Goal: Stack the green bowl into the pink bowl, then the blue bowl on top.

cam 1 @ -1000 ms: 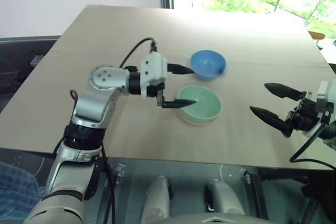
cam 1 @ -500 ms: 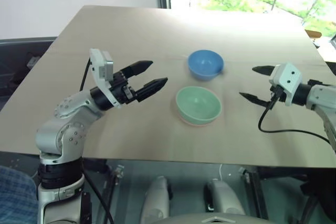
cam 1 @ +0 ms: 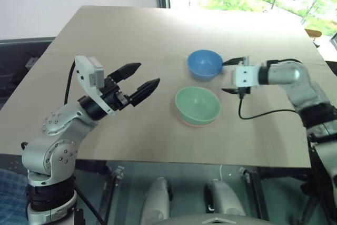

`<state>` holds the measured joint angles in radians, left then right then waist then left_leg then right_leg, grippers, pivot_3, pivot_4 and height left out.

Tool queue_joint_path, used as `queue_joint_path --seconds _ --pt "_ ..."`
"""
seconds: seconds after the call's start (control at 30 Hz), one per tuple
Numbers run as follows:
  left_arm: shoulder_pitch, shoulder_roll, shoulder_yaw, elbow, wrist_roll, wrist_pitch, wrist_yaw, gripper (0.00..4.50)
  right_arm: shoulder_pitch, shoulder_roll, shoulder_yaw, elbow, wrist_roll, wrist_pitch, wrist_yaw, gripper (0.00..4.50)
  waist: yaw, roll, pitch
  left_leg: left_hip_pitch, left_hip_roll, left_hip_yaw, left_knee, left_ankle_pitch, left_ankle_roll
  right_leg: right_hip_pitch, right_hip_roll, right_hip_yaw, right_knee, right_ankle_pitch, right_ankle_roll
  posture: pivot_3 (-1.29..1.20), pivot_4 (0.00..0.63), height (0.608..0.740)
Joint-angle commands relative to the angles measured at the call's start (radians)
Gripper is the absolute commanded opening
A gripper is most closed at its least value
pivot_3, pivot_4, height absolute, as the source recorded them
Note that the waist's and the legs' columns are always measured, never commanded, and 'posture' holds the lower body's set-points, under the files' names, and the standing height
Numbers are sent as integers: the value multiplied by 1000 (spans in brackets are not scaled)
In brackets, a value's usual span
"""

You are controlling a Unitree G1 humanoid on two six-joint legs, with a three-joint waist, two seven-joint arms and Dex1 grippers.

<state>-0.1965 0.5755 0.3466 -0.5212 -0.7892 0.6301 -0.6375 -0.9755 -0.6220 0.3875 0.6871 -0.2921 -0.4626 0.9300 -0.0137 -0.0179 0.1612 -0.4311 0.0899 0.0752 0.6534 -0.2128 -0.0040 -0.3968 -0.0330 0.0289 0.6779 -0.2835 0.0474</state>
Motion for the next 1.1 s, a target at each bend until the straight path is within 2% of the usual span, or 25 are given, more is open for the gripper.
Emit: queue_joint_path --seconds 0.03,0.4,0.5,0.6,0.63,0.77,0.8,0.83,0.97,1.1 --pt "13 11 13 -57 -15 -21 18 4466 -97 27 25 103 -77 -27 -51 4500 1 0 0 0 0 0 0 0 0 0 0 0 0 0 0 0 150 740" --pt "47 9 7 -80 -11 -39 45 4466 -225 108 113 318 -224 -45 -96 4500 -2 1 0 0 0 1 0 0 0 0 0 0 1 0 0 0 150 740" --pt "50 13 3 -80 -7 -43 44 4500 -247 129 116 341 -236 -46 -110 3723 -3 1 0 0 0 1 0 0 0 -1 0 0 1 0 0 0 150 740" --pt "41 14 -5 -81 -6 -44 52 4500 -256 136 114 348 -239 -52 -114 2297 -3 1 0 0 0 1 0 0 0 -1 0 0 1 0 0 0 150 740" --pt "38 14 -7 -81 -6 -44 54 4500 -257 137 114 349 -241 -55 -115 2162 -3 1 0 0 0 1 0 0 0 -1 0 0 1 0 0 0 150 740" --pt "35 9 -23 -81 -5 -48 55 4500 -255 138 107 339 -234 -61 -109 493 -1 1 0 0 0 1 0 0 0 -1 0 0 1 0 0 0 150 740" --pt "35 9 -25 -80 -5 -49 56 4500 -254 137 106 337 -234 -62 -110 262 -1 1 0 0 0 1 0 0 0 -1 0 0 1 0 0 0 150 740" --pt "34 9 -27 -79 -5 -50 56 4500 -254 135 105 335 -234 -63 -112 58 -2 1 1 0 0 1 -1 0 0 -1 0 0 1 0 0 0 150 740" --pt "28 16 -36 -70 -1 -55 51 4500 -239 117 87 299 -212 -77 -99 58 -3 1 1 0 0 1 -1 0 0 -1 0 0 1 0 0 0 150 740" --pt "29 20 -42 -64 1 -58 42 4500 -197 81 28 149 -80 -38 61 58 -2 1 1 0 0 1 -1 0 0 -2 0 0 1 0 0 0 150 740"
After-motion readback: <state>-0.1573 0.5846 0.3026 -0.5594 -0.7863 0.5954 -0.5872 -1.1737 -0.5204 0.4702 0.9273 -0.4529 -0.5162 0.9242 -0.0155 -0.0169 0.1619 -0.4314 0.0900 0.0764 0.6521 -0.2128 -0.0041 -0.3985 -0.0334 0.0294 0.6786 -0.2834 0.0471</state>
